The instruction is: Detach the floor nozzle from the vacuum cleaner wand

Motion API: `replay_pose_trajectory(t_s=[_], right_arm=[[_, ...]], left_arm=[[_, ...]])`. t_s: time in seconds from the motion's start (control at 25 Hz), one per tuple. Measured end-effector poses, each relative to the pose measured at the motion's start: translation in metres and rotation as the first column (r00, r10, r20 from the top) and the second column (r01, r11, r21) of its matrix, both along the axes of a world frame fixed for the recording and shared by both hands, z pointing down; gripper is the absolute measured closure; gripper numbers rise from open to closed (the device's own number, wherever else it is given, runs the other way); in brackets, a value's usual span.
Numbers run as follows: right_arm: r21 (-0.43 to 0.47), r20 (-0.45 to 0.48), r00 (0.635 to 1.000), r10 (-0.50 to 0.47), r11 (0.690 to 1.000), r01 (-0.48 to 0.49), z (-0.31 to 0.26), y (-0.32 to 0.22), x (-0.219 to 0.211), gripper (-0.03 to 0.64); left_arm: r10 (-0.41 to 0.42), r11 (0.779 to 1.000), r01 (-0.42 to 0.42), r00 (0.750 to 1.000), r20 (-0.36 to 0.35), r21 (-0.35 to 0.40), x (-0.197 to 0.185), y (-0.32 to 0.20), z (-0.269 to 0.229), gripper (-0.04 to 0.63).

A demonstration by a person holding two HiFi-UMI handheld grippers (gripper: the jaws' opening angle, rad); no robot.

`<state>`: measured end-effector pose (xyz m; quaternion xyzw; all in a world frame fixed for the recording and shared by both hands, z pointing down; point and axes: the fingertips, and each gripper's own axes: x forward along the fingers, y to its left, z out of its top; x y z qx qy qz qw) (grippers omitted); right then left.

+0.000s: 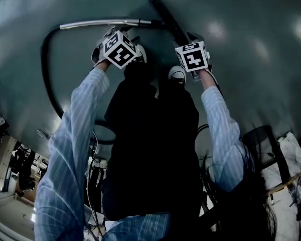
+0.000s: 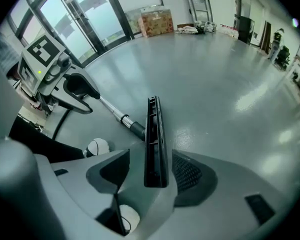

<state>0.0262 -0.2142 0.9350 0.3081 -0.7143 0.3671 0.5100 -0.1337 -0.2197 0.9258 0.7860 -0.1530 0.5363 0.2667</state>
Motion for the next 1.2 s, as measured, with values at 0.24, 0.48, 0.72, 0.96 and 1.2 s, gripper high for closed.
replay_pose_trajectory(t_s=[0.24, 0.48, 0.72, 0.96, 1.2], right_arm=[[-0.02, -0.013, 1.0, -0.012, 1.0, 0.011, 0.046, -0.005, 0.004, 0.368], [-0.023, -0.003, 1.0, -0.023, 0.999, 0.023, 0.07, -0.002, -0.002, 0.368], [0.004, -0.023, 1.0, -0.018, 1.0, 0.018, 0.085, -0.013, -0.002, 0.37], [0.054, -0.021, 1.0, 0.002, 0.999, -0.001, 0.076, -0.015, -0.007, 0.371], [0.089, -0.077, 0.996, 0.038, 0.996, -0.031, 0.066, -0.011, 0.027, 0.371]], left_arm=[[0.152, 0.988, -0.154, 0.985, 0.087, 0.023, 0.002, -0.002, 0.056, 0.406], [0.287, 0.955, -0.295, 0.943, 0.17, 0.026, 0.003, -0.003, 0.097, 0.402], [0.332, 0.938, -0.345, 0.919, 0.212, 0.025, 0.003, -0.014, 0.125, 0.403], [0.372, 0.922, -0.387, 0.893, 0.253, 0.011, -0.003, -0.022, 0.124, 0.405], [0.37, 0.925, -0.379, 0.888, 0.271, -0.021, 0.003, -0.018, 0.121, 0.407]])
